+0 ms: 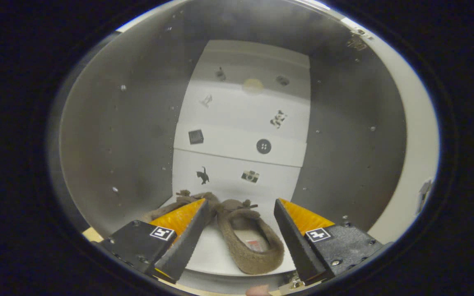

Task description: Open the shoe cabinet door, grab the shoes and put them into the shoe cabinet, then close the shoe cabinet door.

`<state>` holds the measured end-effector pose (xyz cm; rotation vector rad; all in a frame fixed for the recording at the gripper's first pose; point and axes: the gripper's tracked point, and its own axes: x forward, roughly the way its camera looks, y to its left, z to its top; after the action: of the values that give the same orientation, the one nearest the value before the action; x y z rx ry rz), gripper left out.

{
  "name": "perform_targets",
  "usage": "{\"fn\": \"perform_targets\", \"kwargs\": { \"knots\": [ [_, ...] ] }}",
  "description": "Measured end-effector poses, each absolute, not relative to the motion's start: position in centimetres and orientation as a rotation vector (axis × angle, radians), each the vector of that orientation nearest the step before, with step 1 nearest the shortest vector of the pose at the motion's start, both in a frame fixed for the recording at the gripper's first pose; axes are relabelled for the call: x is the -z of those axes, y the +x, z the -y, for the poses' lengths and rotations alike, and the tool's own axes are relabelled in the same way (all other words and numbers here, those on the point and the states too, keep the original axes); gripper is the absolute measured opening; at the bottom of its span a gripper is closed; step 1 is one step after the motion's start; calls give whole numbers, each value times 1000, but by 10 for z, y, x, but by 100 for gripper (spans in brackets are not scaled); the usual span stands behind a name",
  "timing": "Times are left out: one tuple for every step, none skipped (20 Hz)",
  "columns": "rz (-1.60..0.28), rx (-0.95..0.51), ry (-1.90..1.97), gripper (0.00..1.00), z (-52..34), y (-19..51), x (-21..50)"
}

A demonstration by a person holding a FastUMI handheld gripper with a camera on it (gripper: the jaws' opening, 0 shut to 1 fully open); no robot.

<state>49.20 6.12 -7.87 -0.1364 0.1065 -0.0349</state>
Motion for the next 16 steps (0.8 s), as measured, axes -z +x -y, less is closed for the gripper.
{"fn": "perform_targets", "kwargs": {
  "knots": [
    [-81, 25, -120, 100, -64, 477, 67],
    [-57, 19, -101, 100, -65, 461, 56],
    [-42, 27, -86, 100, -63, 443, 45],
    [-35, 32, -69, 100, -62, 423, 37],
    [-32, 21, -50, 100, -65, 402, 28],
    [-19, -17, -29, 100, -74, 379, 17],
    [-9, -63, -22, 100, -81, 355, 6],
    [3, -80, -23, 100, -82, 330, -8],
    [23, -81, -30, 100, -79, 303, -24],
    [46, -76, -39, 100, -74, 278, -40],
    [71, -77, -53, 100, -72, 252, -58],
    [97, -86, -71, 100, -71, 227, -74],
    [129, -96, -82, 100, -71, 204, -91],
    [157, -102, -88, 100, -70, 182, -106],
    [172, -99, -98, 100, -66, 161, -117],
    [182, -96, -107, 100, -62, 142, -124]
  ]
}}
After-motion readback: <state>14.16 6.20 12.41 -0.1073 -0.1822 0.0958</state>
